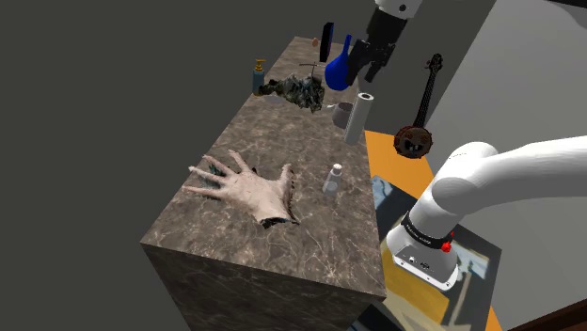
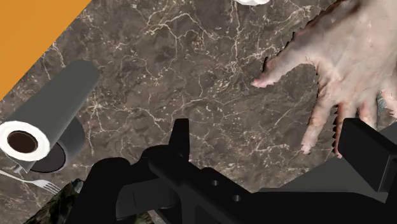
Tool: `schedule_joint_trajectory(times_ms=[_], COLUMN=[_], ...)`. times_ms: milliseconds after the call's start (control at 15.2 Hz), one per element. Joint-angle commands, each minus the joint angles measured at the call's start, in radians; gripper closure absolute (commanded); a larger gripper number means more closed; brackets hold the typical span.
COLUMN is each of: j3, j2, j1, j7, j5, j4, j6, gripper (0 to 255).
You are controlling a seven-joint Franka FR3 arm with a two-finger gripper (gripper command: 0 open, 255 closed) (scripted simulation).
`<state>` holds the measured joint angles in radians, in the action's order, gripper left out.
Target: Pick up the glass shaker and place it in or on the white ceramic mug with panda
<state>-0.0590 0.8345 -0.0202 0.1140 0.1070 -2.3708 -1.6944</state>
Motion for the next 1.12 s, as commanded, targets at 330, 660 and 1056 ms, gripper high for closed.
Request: schedule_joint_trajectory(times_ms=[330, 660, 1056], j3=[-0.025, -0.053, -0.09], j2=[0.026, 0.033, 0.007], j1=[0.034, 0.075, 0.134], j7=[-0.025, -0.049, -0.077], j5=[0.023, 0.052, 0.096], j4=[-0.161, -0.31, -0.472], j6=[-0.095, -0.196, -0.334], gripper=[0, 0, 0])
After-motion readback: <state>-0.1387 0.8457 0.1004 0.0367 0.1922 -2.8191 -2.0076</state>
